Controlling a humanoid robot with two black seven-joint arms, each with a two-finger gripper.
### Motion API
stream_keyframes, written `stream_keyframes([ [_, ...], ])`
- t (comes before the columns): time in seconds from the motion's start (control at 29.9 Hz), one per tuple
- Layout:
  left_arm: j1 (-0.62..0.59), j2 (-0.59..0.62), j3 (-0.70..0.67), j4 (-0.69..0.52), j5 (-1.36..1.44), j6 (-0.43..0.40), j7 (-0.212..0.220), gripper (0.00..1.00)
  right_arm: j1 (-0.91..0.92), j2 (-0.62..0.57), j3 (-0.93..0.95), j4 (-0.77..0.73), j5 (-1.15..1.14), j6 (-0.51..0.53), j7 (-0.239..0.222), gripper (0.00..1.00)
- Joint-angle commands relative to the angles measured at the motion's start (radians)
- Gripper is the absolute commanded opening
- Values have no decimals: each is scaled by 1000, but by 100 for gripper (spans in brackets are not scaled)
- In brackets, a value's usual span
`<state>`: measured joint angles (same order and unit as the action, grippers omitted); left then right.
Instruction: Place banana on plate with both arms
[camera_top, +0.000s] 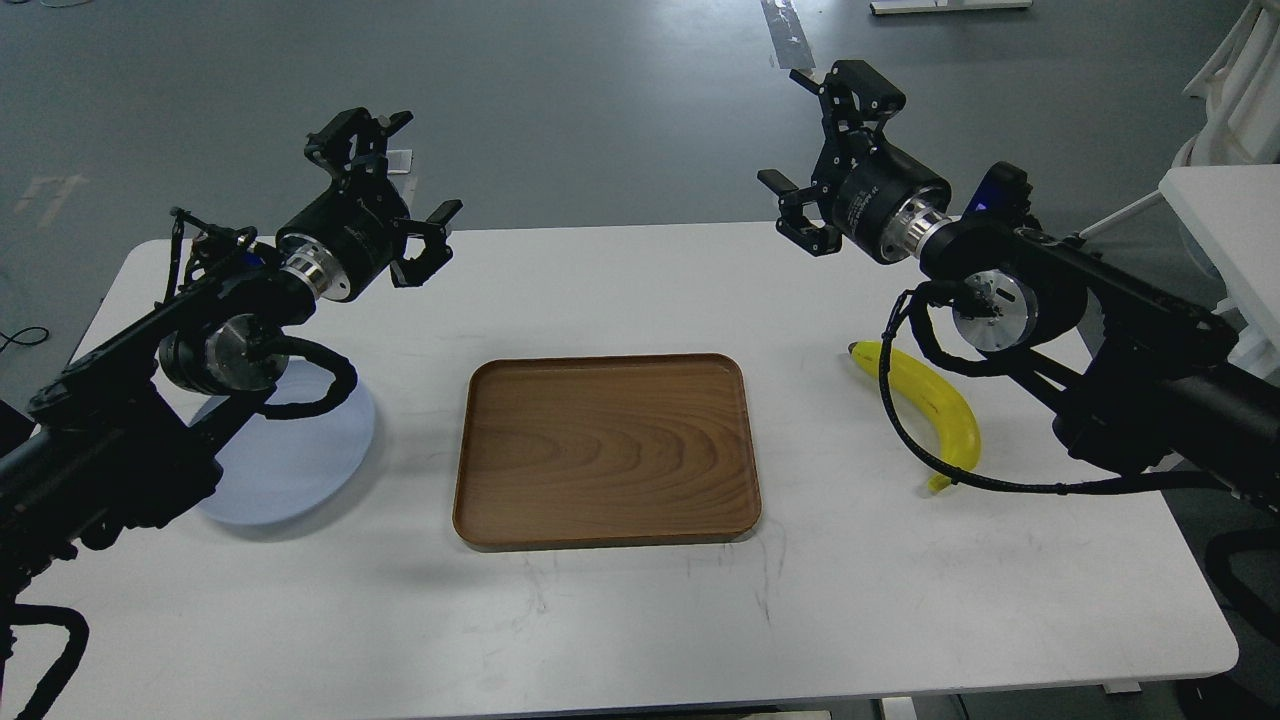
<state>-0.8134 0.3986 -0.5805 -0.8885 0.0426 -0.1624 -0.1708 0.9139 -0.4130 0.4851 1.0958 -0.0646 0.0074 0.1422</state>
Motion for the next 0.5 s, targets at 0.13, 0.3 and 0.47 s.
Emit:
stream_keyframes([
  [0.13,0,-4,11,-1,13,-3,-4,98,-18,-35,3,26,-1,0,-4,100],
  [0.3,-3,-12,1,-1,3,1,-9,98,-6,-35,3,19,-1,-1,-6,100],
  [0.47,-3,-4,-2,-1,0,-2,-3,98,-3,-33,1,15,-3,-1,-6,100],
])
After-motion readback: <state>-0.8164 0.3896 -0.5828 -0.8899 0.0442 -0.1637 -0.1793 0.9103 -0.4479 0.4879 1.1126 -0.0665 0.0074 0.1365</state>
